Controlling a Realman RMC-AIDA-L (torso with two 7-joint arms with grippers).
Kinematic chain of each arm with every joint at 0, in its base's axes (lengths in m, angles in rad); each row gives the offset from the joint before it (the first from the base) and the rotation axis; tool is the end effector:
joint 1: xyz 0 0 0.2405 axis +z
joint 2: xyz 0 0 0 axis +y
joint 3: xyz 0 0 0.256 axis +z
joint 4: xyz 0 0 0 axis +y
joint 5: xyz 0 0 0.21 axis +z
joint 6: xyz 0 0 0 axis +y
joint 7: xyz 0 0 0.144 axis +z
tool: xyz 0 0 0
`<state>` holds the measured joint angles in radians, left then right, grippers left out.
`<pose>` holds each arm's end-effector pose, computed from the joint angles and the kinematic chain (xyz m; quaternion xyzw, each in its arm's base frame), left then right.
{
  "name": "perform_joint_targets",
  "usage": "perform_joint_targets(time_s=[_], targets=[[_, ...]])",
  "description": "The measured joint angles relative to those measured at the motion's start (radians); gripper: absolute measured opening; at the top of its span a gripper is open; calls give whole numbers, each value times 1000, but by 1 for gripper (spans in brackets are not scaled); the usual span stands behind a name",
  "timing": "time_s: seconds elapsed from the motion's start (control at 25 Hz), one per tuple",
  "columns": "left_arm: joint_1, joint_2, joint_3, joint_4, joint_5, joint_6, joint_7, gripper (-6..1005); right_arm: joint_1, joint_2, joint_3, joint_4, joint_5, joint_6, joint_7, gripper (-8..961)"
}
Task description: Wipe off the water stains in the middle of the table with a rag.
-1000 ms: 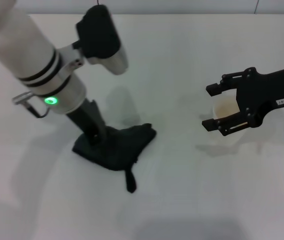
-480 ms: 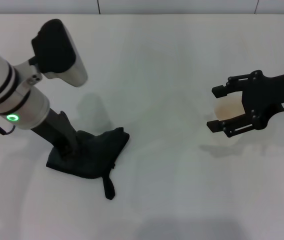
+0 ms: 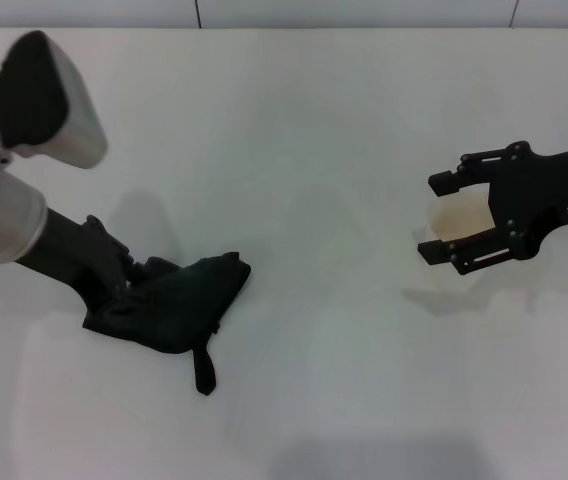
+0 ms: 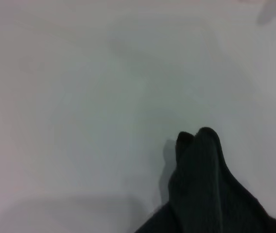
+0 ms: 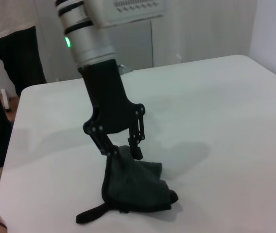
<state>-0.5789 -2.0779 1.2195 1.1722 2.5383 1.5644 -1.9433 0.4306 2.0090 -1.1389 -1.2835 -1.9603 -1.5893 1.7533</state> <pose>-0.2252 0.3472 0.0009 -0.9692 -0.1599 0.1671 0.0847 0.1923 0.3329 0.0447 -0.9858 0.0915 0.0925 0.1060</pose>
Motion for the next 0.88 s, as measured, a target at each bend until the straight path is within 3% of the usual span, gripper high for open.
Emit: perform_joint_targets(time_s=[0.4, 0.64, 0.88], targets=[[139, 1, -236, 88, -234, 46, 221, 613, 0, -2, 57, 37, 12, -16, -40, 838], [189, 7, -408, 15, -381, 113, 349, 724, 1, -4, 96, 98, 48, -39, -98, 839], [237, 26, -507, -62, -466, 191, 436, 816, -5, -4, 128, 155, 54, -41, -149, 839]])
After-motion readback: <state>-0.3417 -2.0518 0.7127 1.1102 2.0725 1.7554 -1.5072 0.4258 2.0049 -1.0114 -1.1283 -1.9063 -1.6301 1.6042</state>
